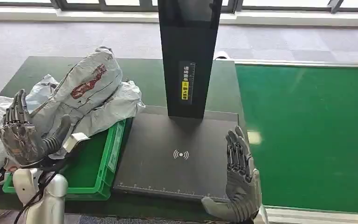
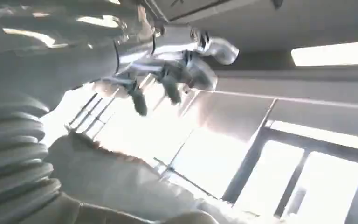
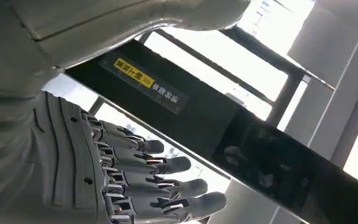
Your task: Moved the parcel from conveyor to table for the left to box.
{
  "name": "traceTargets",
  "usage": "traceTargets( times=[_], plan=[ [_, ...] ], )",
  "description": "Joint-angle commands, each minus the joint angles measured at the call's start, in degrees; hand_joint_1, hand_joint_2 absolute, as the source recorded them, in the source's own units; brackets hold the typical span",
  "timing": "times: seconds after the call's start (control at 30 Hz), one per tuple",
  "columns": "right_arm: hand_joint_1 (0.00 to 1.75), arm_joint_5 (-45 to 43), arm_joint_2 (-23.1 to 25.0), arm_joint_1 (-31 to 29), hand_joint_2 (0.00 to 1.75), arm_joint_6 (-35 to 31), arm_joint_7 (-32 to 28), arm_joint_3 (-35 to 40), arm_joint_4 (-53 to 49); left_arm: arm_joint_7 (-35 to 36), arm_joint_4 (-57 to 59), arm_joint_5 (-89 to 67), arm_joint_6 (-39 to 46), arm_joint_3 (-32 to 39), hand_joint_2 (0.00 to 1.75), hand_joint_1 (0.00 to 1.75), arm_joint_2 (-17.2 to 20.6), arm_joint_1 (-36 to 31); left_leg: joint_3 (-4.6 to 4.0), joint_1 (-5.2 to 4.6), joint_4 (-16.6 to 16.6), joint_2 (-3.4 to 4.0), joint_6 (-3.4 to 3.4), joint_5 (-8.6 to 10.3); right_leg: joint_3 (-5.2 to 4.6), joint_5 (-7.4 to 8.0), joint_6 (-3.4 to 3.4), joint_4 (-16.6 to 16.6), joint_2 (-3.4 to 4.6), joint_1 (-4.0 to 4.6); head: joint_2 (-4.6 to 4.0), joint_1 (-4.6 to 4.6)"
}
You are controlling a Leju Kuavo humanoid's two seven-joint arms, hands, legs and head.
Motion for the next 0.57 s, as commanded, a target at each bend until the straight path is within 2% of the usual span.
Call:
traceTargets(
  times=[0.03, 0.07, 0.1, 0.13, 0.2, 0.27, 0.3, 0.57],
  plan=[
    [0.0, -3.8, -0.5, -1.7, 1.75, -4.8, 0.0, -2.1, 4.3, -22.4, -13.1, 31.0, -0.2, 2.7, 0.0, 0.0, -10.7, 7.4, 0.14, 0.02, -0.1, 0.29, 0.08, -0.03, 0.06, 0.09, 0.0, -0.1, 0.28, 0.04, 0.0, 0.0],
    [0.0, -4.8, -1.1, -1.4, 1.75, -5.9, 0.0, -1.9, 4.5, -22.4, -14.3, 36.2, -0.2, -1.5, 0.0, 0.0, -10.3, 8.7, 0.09, -0.02, -0.1, 0.27, 0.07, -0.05, 0.02, 0.07, 0.0, -0.1, 0.25, 0.02, 0.0, 0.0],
    [0.0, -5.5, -1.6, -1.1, 1.75, -6.4, 0.0, -1.5, 4.4, -22.4, -14.9, 38.6, -0.2, -1.4, 0.0, 0.0, -10.3, 8.7, 0.13, -0.05, -0.1, 0.14, 0.1, -0.01, 0.1, 0.06, 0.02, -0.2, 0.09, 0.01, 0.0, 0.0],
    [0.0, -5.7, -2.4, -0.5, 1.75, -8.0, 0.0, -1.2, 4.3, -22.4, -13.8, 42.2, -0.2, -4.1, 0.0, 0.0, -8.8, 8.9, 0.16, -0.05, -0.2, 0.02, 0.12, 0.02, 0.18, 0.05, 0.02, -0.2, -0.03, 0.01, 0.0, 0.0],
    [0.0, -6.7, -3.7, 0.8, 1.75, -10.9, 0.0, 0.0, 3.3, -22.4, -11.8, 48.2, -0.2, -5.7, 0.0, 0.0, -7.4, 8.0, 0.13, -0.04, -0.1, -0.08, 0.06, 0.02, 0.13, 0.01, 0.0, -0.1, -0.12, 0.01, 0.0, 0.0],
    [0.0, -6.9, -4.1, 1.7, 1.75, -12.4, 0.0, 0.4, 2.3, -22.4, -13.9, 52.7, -0.2, -4.2, 0.0, 0.0, -8.7, 7.0, 0.16, -0.01, -0.2, -0.14, 0.07, 0.07, 0.18, 0.05, -0.02, -0.3, -0.18, 0.07, 0.0, 0.0],
    [0.0, -6.6, -3.9, 2.3, 1.75, -12.6, 0.0, 0.1, 2.0, -22.4, -15.2, 59.8, -0.2, -6.1, 0.0, 0.0, -7.6, 7.6, 0.13, -0.05, -0.1, -0.17, 0.07, 0.06, 0.16, 0.03, 0.0, -0.2, -0.2, 0.05, 0.0, 0.0],
    [0.0, -6.6, -3.9, 2.3, 1.75, -12.6, 0.0, 0.1, 2.0, -22.4, -15.2, 59.8, -0.2, -6.1, 0.0, 0.0, -7.6, 7.6, 0.11, -0.06, -0.1, -0.03, 0.06, 0.01, 0.1, 0.02, 0.0, -0.1, -0.06, 0.03, 0.0, 0.0]
  ],
)
